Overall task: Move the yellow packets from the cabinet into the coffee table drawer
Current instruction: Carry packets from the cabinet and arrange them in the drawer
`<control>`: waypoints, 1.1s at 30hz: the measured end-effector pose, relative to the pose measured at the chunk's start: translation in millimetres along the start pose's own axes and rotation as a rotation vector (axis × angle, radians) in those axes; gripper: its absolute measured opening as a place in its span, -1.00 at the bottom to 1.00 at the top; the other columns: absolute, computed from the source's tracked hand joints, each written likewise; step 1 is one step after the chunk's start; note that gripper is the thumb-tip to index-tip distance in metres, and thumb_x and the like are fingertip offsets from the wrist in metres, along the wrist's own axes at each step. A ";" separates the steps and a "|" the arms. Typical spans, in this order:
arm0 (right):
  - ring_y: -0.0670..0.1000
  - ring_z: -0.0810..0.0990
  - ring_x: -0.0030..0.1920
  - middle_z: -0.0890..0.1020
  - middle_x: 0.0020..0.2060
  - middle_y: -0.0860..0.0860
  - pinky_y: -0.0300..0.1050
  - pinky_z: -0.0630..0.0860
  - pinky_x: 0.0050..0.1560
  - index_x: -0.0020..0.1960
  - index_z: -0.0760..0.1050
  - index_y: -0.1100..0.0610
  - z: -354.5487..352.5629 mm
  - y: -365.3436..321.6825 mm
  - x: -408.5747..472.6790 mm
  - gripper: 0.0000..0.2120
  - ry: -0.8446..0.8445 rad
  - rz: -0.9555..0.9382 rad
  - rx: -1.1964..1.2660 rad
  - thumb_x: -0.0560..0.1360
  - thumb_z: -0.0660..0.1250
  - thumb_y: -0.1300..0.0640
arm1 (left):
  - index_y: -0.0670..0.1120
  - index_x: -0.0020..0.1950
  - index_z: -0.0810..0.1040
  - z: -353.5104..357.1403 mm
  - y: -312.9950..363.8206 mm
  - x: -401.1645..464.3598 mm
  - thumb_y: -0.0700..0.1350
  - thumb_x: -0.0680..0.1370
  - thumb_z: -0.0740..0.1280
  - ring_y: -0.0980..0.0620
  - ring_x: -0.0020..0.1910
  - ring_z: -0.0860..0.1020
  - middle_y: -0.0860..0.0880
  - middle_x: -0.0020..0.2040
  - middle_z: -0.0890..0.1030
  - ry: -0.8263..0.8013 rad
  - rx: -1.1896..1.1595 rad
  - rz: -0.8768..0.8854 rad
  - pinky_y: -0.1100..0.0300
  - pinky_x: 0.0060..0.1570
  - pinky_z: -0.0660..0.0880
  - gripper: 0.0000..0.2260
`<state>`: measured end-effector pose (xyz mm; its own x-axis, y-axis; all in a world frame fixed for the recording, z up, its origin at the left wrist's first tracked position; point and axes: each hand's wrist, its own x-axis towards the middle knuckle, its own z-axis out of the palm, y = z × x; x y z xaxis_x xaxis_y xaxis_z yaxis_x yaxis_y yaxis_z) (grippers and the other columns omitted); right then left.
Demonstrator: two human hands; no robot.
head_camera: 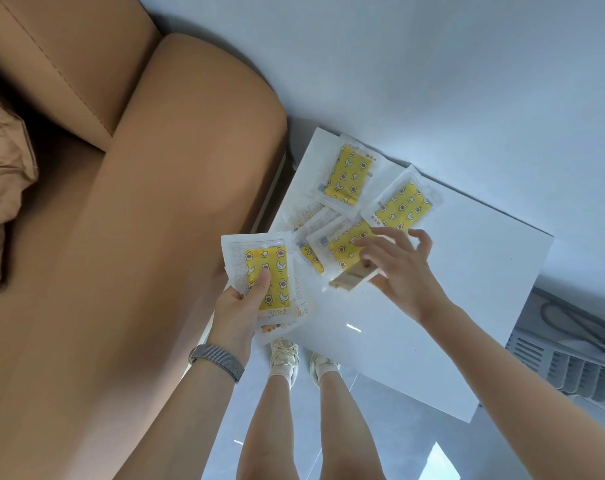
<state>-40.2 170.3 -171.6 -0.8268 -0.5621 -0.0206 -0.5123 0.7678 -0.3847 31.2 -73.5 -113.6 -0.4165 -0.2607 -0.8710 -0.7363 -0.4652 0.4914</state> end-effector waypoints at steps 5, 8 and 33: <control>-0.27 0.55 -0.22 0.58 -0.23 -0.16 -0.27 0.44 -0.14 -0.04 0.45 0.04 -31.0 -8.5 19.6 -0.87 0.283 0.879 0.849 0.50 0.41 0.09 | 0.03 0.07 0.61 0.2 -0.5 2.1 -0.06 0.53 0.38 0.10 -0.18 0.70 0.07 -0.08 0.72 0.005 -0.020 -0.002 0.07 -0.14 0.59 -0.87; -0.03 0.62 -0.14 0.62 -0.18 -0.05 -0.27 0.55 -0.22 0.02 0.52 0.10 -31.7 1.1 35.6 -0.83 0.348 1.310 1.192 0.54 0.38 0.01 | 0.04 0.04 0.61 1.2 0.1 3.8 -0.06 0.53 0.38 0.11 -0.21 0.70 0.08 -0.10 0.72 0.016 -0.028 -0.001 0.09 -0.17 0.58 -0.90; -0.03 0.41 -0.34 0.46 0.19 0.10 -0.12 0.40 -0.23 0.20 0.44 0.02 1.7 -8.2 93.9 -0.63 0.380 1.768 0.862 0.46 0.44 -0.06 | 0.03 0.00 0.62 -2.0 5.6 4.1 -0.09 0.55 0.36 0.14 -0.23 0.69 0.11 -0.16 0.72 0.018 -0.062 -0.007 0.21 -0.36 0.61 -0.93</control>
<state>-113.2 110.8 -171.9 -0.2551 0.6792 -0.6882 0.9011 -0.0910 -0.4239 26.4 -78.9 -114.4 -0.4013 -0.2723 -0.8745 -0.7046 -0.5182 0.4847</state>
